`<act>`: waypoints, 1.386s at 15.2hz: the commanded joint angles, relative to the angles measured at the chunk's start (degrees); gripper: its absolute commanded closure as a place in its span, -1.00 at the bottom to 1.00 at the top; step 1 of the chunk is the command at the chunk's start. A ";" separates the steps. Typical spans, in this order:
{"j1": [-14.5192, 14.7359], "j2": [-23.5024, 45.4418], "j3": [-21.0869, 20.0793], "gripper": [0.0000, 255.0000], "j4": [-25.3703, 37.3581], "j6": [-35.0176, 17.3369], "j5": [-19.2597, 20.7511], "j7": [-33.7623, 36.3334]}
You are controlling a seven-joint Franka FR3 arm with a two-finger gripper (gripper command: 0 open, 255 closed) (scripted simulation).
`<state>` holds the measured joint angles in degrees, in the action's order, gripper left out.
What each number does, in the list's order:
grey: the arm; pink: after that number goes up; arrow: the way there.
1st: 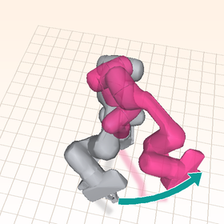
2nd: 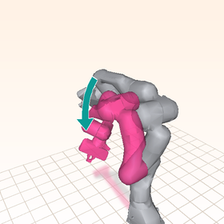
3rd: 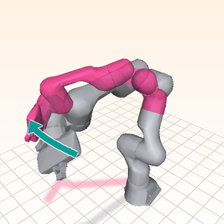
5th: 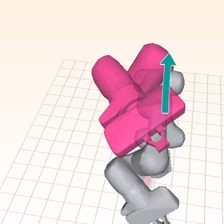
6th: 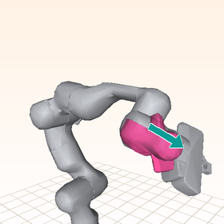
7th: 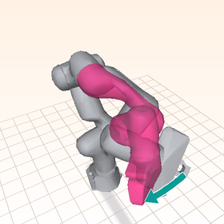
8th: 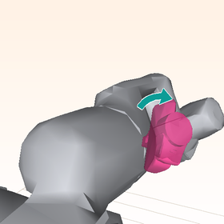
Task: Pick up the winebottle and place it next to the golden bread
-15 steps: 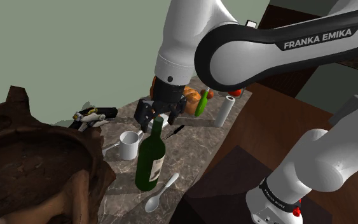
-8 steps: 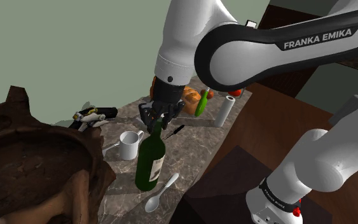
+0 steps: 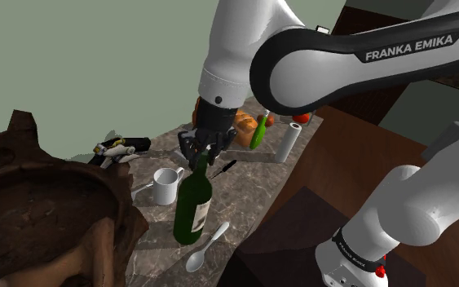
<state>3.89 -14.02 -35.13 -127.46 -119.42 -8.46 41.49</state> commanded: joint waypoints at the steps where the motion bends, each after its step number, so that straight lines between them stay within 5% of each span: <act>1: 0.01 -0.39 0.20 1.00 0.84 1.19 -0.12 -0.13; 21: -0.45 -2.28 2.17 1.00 14.64 16.72 -0.07 -0.52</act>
<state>3.51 -16.31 -33.11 -113.64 -103.52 -8.59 41.06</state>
